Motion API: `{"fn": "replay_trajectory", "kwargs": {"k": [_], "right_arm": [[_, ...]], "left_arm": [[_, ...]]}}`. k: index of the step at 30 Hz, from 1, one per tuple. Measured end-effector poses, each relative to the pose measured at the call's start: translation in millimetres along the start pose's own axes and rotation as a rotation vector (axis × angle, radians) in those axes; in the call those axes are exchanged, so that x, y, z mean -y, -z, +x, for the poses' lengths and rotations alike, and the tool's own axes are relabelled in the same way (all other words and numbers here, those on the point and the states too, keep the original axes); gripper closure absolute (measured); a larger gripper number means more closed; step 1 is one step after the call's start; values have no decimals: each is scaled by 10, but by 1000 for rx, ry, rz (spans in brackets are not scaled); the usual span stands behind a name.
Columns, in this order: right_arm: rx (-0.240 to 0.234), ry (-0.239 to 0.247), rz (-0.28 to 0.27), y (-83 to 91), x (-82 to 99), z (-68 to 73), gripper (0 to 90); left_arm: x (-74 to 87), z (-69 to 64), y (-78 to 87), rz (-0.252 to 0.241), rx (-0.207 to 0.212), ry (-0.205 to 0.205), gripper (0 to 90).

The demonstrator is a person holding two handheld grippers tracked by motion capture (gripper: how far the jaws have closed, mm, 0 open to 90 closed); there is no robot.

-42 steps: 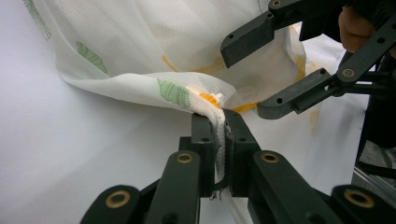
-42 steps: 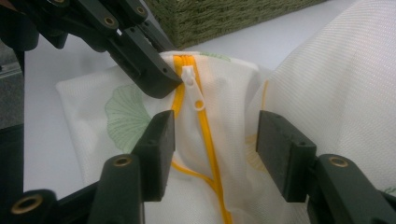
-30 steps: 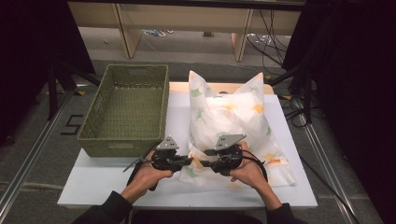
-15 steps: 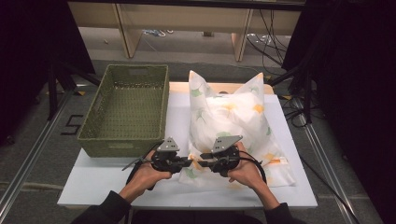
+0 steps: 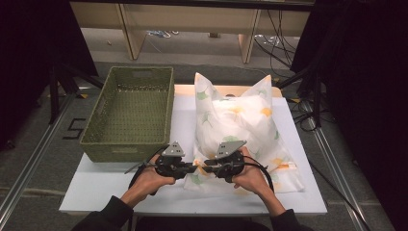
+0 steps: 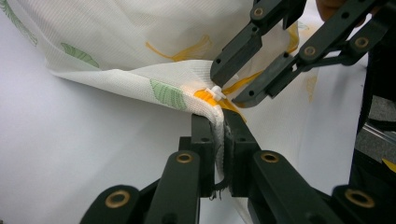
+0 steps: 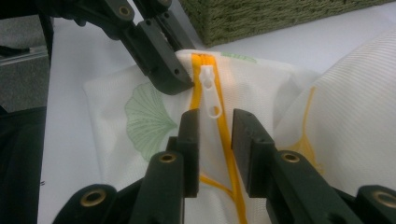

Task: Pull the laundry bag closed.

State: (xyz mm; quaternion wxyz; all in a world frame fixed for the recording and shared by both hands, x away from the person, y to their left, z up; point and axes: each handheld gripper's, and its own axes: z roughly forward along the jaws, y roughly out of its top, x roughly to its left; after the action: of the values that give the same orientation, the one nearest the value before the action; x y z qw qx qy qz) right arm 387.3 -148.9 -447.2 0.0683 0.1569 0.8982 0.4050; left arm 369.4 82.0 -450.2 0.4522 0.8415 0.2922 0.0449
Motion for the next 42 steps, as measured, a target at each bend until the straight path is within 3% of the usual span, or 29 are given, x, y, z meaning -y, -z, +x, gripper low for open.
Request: {"fn": "replay_trajectory", "kwargs": {"k": [1,4,5,6,17,18,25,27,30,34,36,38,42], "right_arm": [[-2,22,-7,-15,-3,-4,740],[-4,12,1,-27,-3,14,743],[-2,39,-6,-42,-5,5,744],[-1,15,3,-38,-4,12,747],[-21,34,-4,-37,-4,6,802],[-19,13,2,-34,-2,22,802],[-28,24,-2,-31,0,10,827],[-23,18,-6,-22,-2,10,835],[-20,28,-10,-12,-2,3,839],[-19,23,-19,9,-5,-6,845],[-23,20,-21,18,-3,-4,846],[-22,20,-25,17,-3,-10,843],[-29,35,-27,21,-7,-16,845]], "left_arm": [[0,-4,-7,-7,6,1,838],[0,-4,-3,-1,2,-9,839],[0,-3,-2,-1,1,-13,840],[-1,-3,-4,-1,4,-12,840],[0,-8,-8,1,2,-33,838],[-3,0,-9,0,3,-42,838],[-4,1,-10,-3,4,-40,835],[4,-23,-5,-4,-8,-13,833],[-6,-9,-8,-6,-2,-39,830],[-4,-9,-3,-9,-2,-35,829],[-1,-23,-7,-11,-6,-8,828],[-3,-9,-4,-9,-3,-37,827],[-5,-19,-4,-9,2,-17,826]]}}
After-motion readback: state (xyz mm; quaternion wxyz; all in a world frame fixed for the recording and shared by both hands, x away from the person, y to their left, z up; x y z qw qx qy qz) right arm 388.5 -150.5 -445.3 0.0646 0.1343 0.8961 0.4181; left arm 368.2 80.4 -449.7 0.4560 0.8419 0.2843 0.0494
